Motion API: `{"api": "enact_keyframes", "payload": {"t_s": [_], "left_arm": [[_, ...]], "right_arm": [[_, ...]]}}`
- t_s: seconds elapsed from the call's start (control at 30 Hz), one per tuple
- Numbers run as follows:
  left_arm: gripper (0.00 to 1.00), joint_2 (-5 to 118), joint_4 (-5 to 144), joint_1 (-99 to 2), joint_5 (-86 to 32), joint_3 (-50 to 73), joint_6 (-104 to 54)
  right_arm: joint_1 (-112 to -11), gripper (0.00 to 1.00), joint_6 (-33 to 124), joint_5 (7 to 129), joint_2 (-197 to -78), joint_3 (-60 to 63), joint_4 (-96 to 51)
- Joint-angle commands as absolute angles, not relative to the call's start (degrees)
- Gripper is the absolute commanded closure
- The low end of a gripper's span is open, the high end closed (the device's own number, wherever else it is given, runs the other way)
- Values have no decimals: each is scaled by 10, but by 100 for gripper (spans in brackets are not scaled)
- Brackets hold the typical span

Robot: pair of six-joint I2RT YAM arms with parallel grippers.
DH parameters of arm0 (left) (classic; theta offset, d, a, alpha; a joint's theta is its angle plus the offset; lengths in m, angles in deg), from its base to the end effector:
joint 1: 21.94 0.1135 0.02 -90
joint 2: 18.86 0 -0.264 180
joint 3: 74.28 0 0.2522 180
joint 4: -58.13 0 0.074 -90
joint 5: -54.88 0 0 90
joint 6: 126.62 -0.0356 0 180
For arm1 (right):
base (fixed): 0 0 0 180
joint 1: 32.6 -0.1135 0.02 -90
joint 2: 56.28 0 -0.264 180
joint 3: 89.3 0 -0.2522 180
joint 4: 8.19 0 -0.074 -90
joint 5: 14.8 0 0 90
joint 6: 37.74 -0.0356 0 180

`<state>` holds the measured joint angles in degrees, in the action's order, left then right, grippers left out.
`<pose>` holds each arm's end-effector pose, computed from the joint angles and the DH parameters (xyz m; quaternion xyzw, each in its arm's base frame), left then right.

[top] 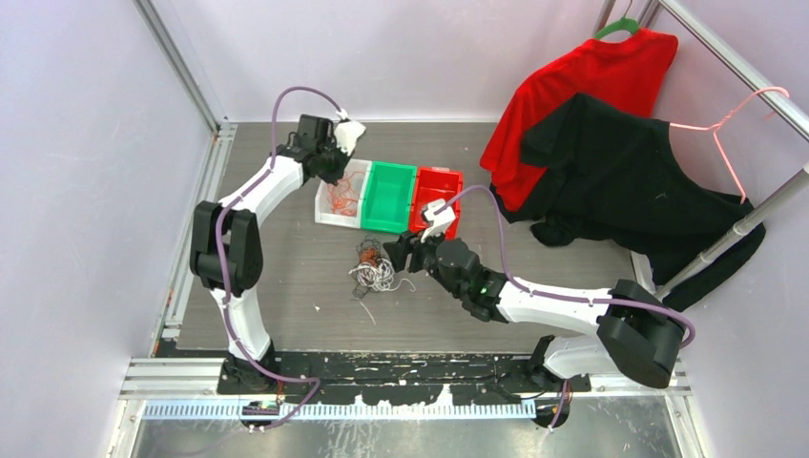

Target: Untangle the cables

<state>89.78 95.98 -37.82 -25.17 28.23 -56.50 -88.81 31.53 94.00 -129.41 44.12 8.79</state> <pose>0.4154 -0.1246 0.2610 0.3138 0.8623 -0.0662 0.3920 0.1626 0.2223 0.2355 -0.1291 0.7497 0.2986 0.5763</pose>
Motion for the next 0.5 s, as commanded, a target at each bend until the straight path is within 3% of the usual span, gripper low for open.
{"api": "enact_keyframes", "payload": {"t_s": [0.0, 0.27, 0.33, 0.47], "left_arm": [[100, 909, 909, -378, -262, 280, -576], [100, 939, 916, -379, -259, 289, -559], [92, 944, 942, -378, -257, 308, -559], [63, 927, 991, -373, -234, 344, -552]], "right_arm": [[-884, 35, 310, 939, -1293, 422, 103], [-883, 35, 306, 938, -1290, 421, 97], [-882, 35, 306, 939, -1289, 421, 95], [-881, 35, 307, 939, -1288, 419, 93]]}}
